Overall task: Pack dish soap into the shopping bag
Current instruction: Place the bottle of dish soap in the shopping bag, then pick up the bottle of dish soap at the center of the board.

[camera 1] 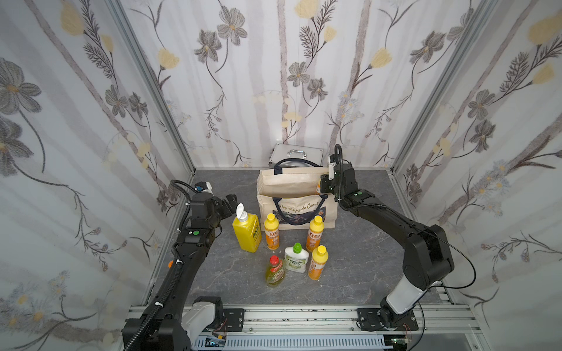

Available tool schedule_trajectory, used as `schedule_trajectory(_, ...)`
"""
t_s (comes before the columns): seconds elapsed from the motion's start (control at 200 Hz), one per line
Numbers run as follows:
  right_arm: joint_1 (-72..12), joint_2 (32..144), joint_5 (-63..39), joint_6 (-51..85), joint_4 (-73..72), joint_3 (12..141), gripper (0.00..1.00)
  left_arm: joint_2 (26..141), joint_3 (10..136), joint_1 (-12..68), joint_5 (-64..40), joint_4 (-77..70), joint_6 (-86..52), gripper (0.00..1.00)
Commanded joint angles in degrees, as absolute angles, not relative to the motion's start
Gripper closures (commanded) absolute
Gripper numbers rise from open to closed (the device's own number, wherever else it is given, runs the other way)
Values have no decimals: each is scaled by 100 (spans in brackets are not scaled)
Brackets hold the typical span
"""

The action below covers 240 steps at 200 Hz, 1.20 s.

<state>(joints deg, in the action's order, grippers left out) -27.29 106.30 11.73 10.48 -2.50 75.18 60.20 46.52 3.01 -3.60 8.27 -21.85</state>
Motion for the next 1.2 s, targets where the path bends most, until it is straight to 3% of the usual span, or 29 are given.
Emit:
schedule_trajectory(0.0,-2757,10586,1271,1124,-532,7425,99,6029,4623,314,-280,612,-2219,0)
schedule_trajectory(0.135,-2770,10544,1250,1123,-394,7480,88,6064,4605,313,-294,594,-2232,0)
schedule_trajectory(0.215,-2774,10450,1278,1110,-322,7531,70,6071,4600,316,-304,598,-2232,0)
schedule_trajectory(0.295,-2784,10344,1309,1075,-237,7579,62,6064,4605,316,-286,601,-2226,0)
schedule_trajectory(0.405,-2820,10220,1334,1032,-14,7696,42,6038,4599,316,-281,599,-2223,0)
schedule_trajectory(0.54,-2897,9985,1354,959,82,7743,32,6071,4629,316,-278,598,-2205,0)
schedule_trajectory(0.924,-3067,9184,1422,720,899,8055,30,5985,4635,316,-237,619,-2195,0)
schedule_trajectory(1.194,-3341,7947,1032,831,1494,7511,27,5985,4717,316,-354,687,-2241,0)
